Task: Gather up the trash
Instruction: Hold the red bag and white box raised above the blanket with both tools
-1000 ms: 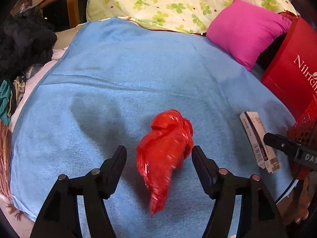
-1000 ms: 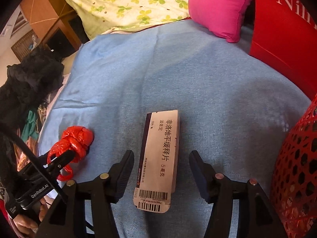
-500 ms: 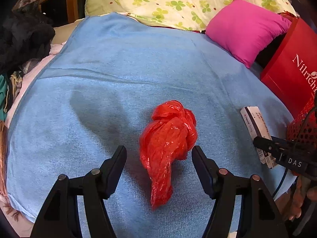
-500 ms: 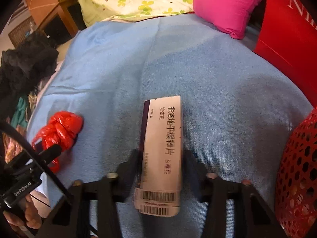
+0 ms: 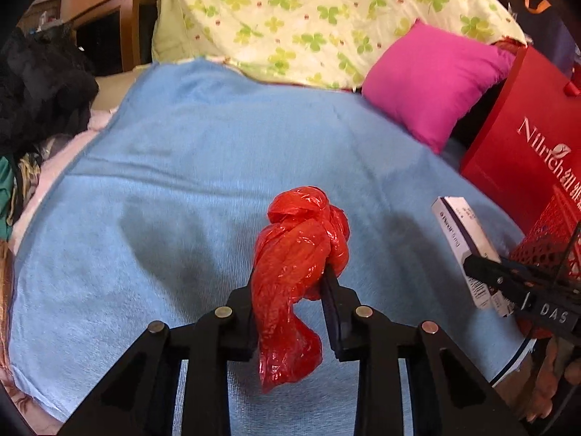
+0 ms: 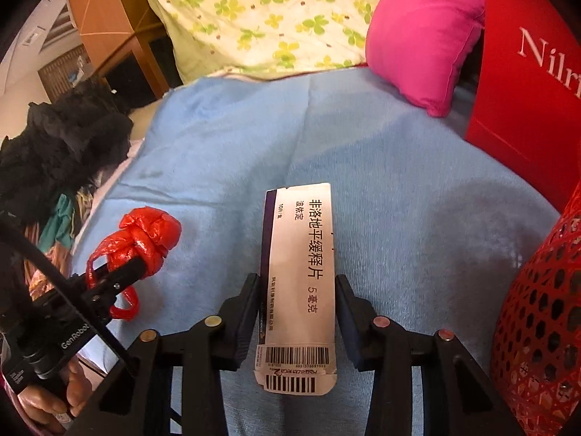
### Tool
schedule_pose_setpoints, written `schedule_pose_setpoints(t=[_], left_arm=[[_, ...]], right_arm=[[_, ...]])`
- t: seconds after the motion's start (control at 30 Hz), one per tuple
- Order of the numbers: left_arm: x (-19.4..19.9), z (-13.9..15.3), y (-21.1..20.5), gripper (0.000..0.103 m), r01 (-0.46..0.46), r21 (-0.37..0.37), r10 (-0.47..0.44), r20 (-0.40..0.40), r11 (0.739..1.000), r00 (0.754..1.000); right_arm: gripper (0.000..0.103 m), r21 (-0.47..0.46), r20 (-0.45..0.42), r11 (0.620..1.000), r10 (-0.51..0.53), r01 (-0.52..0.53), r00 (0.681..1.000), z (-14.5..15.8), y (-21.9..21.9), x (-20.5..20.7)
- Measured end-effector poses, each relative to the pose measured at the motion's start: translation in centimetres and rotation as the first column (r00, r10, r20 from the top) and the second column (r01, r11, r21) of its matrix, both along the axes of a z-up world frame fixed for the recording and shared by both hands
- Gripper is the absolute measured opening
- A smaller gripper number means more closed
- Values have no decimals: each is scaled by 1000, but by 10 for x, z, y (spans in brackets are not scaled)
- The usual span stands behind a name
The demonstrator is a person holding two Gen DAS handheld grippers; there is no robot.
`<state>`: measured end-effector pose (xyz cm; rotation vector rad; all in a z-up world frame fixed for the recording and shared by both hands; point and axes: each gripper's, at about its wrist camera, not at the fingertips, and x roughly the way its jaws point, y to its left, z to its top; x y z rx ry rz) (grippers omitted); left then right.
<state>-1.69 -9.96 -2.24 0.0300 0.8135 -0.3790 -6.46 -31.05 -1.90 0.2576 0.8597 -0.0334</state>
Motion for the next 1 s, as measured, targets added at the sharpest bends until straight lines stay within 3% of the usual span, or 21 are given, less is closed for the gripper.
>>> schedule_pose_setpoints(t=[0.27, 1.0], left_arm=[[-11, 27, -6, 31, -47, 36, 42, 124, 998, 991], [-29, 45, -16, 31, -60, 67, 46, 203, 996, 978]], right_arm=[[43, 0, 66, 1000, 7, -7, 998, 17, 6, -4], [43, -14, 156, 1000, 26, -25, 987, 37, 4, -22]])
